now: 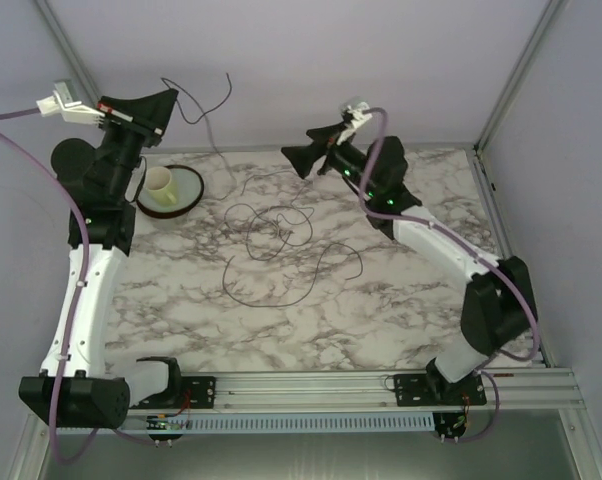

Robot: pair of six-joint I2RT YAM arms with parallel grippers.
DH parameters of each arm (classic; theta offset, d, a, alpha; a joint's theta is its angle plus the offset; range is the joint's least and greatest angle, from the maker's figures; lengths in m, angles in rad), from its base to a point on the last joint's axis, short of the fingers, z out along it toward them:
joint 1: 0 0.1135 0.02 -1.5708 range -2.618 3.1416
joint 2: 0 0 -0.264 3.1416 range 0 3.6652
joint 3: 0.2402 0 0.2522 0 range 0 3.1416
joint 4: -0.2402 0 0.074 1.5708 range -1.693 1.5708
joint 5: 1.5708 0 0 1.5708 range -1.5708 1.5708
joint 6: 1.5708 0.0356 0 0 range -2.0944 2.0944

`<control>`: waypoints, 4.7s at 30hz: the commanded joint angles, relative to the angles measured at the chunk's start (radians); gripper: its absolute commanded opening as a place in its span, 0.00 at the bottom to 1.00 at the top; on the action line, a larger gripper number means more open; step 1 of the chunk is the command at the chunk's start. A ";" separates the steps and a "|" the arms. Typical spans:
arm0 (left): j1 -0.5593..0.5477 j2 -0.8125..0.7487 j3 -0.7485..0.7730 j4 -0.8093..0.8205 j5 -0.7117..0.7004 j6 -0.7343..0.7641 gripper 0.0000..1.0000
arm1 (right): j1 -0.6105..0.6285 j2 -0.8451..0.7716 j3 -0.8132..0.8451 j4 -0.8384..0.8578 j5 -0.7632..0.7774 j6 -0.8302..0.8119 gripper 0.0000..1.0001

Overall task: Zip-tie the wires
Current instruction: Place the cable at the center of the board.

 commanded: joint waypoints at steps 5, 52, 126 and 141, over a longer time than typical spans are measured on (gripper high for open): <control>-0.119 -0.015 -0.185 0.327 0.049 -0.151 0.00 | 0.011 -0.140 -0.332 0.584 -0.035 0.508 0.85; -0.327 0.010 -0.271 0.395 -0.045 -0.094 0.00 | 0.024 -0.122 -0.283 0.567 0.069 0.613 0.65; -0.598 0.332 -0.037 0.465 0.003 0.177 0.40 | -0.058 -0.298 -0.016 -0.286 -0.222 -0.121 0.00; -0.616 0.351 -0.004 0.375 -0.016 0.239 0.00 | -0.058 -0.319 -0.045 -0.264 -0.168 -0.100 0.00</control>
